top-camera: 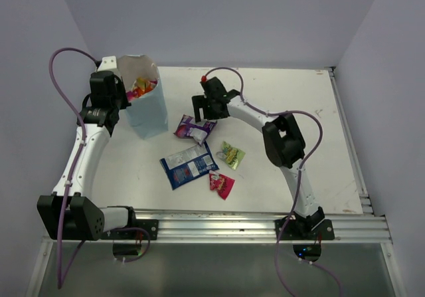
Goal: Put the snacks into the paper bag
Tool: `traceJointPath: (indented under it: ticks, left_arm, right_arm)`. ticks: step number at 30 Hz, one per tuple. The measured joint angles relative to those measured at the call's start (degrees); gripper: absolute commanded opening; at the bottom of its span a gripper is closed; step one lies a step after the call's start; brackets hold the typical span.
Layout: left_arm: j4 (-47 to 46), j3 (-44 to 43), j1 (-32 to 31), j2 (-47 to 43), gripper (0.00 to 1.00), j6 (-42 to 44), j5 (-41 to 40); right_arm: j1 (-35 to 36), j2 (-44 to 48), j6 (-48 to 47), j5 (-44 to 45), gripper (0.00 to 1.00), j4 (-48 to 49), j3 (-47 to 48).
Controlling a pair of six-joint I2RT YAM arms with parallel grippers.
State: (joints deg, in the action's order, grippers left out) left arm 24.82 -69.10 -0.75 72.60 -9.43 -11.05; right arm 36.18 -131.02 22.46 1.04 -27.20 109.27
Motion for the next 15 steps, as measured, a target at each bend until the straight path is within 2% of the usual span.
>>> traceJointPath:
  ticks: [4, 10, 14, 15]
  left_arm:
    - [0.0, 0.0, 0.2, 0.0, 0.0, 0.0, -0.1]
    - [0.0, 0.0, 0.4, 0.0, 0.0, 0.0, -0.1]
    - [0.0, 0.0, 0.4, 0.1, 0.0, 0.0, -0.1]
    - [-0.1, 0.0, 0.4, 0.2, 0.0, 0.0, -0.1]
  right_arm:
    - [-0.1, -0.8, -0.6, -0.5, 0.86, -3.0, 0.0]
    - [-0.3, -0.8, -1.7, -0.6, 0.74, -6.8, 0.8]
    - [-0.3, -0.9, -2.5, -0.9, 0.52, -10.5, 2.1]
    - [-0.3, -0.9, -2.7, -1.0, 0.5, -11.2, 2.3]
